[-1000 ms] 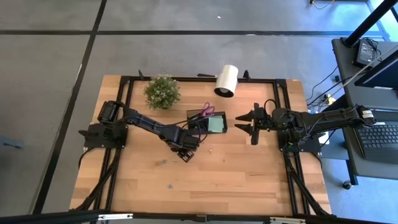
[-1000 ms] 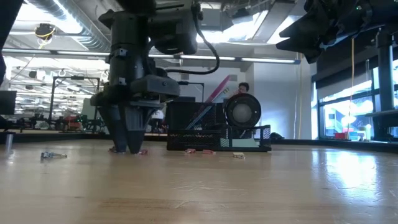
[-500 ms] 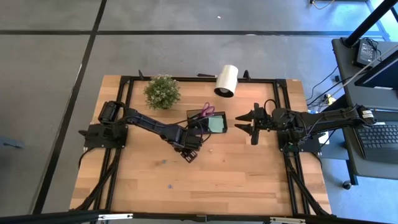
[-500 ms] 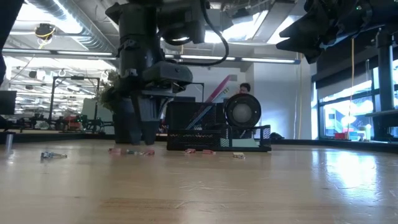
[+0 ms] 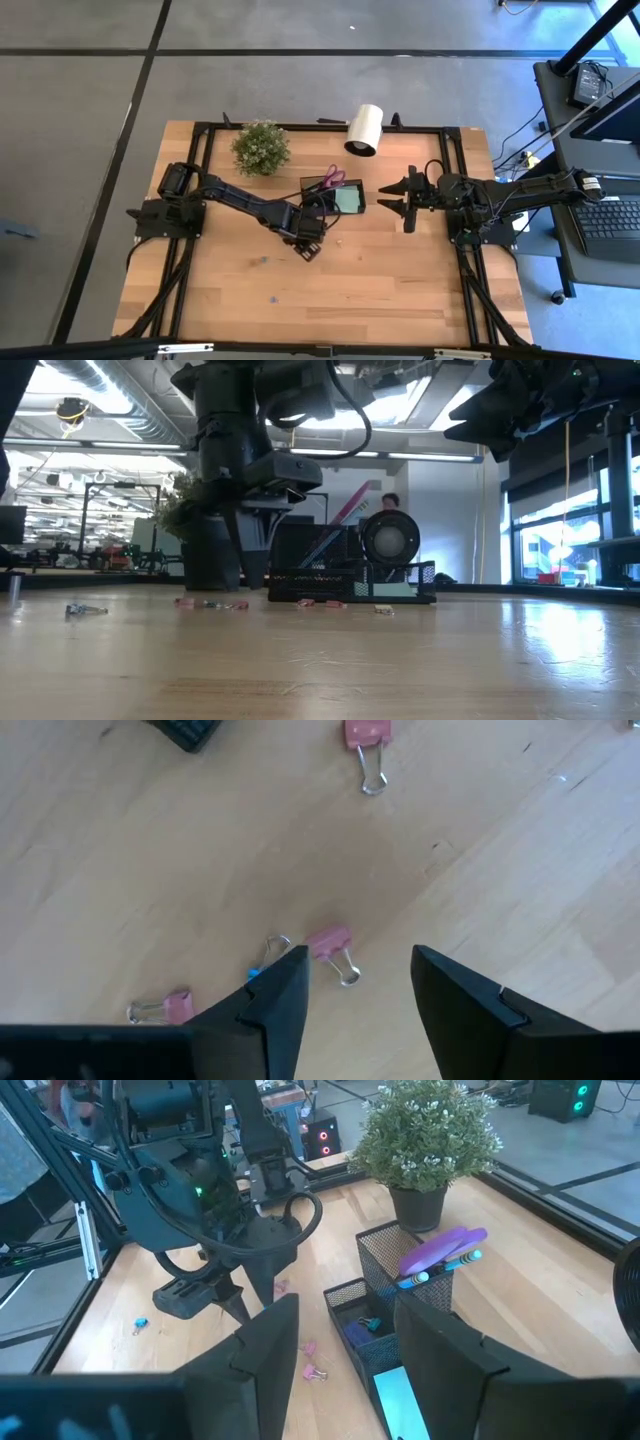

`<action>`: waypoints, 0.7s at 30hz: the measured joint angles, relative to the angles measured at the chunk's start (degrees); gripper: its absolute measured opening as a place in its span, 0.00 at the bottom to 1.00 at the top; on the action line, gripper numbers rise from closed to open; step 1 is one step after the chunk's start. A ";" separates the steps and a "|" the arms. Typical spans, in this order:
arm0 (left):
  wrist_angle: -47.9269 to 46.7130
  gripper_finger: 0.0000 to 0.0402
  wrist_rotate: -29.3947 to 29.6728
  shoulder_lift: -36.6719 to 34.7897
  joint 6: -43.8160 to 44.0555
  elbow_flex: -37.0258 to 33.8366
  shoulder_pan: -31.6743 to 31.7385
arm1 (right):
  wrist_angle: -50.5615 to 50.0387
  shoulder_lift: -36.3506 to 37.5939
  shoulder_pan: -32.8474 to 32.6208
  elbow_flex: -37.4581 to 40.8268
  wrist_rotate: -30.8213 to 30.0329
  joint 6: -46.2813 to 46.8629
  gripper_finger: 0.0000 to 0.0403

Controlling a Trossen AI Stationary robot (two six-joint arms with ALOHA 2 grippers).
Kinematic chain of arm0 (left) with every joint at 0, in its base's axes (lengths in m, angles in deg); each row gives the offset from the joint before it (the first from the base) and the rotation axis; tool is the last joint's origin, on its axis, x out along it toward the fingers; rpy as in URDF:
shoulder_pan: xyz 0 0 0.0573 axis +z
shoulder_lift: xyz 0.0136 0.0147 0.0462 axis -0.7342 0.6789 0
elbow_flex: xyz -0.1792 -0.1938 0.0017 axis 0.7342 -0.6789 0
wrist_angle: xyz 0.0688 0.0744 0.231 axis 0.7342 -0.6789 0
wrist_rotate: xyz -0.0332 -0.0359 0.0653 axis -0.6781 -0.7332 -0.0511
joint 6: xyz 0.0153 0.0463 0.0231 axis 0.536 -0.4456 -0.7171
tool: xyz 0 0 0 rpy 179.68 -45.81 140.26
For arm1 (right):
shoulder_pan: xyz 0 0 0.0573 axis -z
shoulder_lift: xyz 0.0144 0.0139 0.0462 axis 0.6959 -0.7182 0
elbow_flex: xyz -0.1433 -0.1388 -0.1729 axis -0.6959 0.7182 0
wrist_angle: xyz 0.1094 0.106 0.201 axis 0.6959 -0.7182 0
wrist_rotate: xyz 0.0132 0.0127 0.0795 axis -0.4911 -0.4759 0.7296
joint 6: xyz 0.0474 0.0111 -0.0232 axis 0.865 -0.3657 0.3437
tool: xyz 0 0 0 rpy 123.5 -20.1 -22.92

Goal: Pick and place office supplies into organizer
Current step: Put the pink binder clip into the black desk organizer

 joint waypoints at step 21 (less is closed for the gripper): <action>0.91 0.42 -0.02 1.60 -1.56 0.13 0.00 | -0.04 0.00 -0.02 0.00 0.02 0.01 0.42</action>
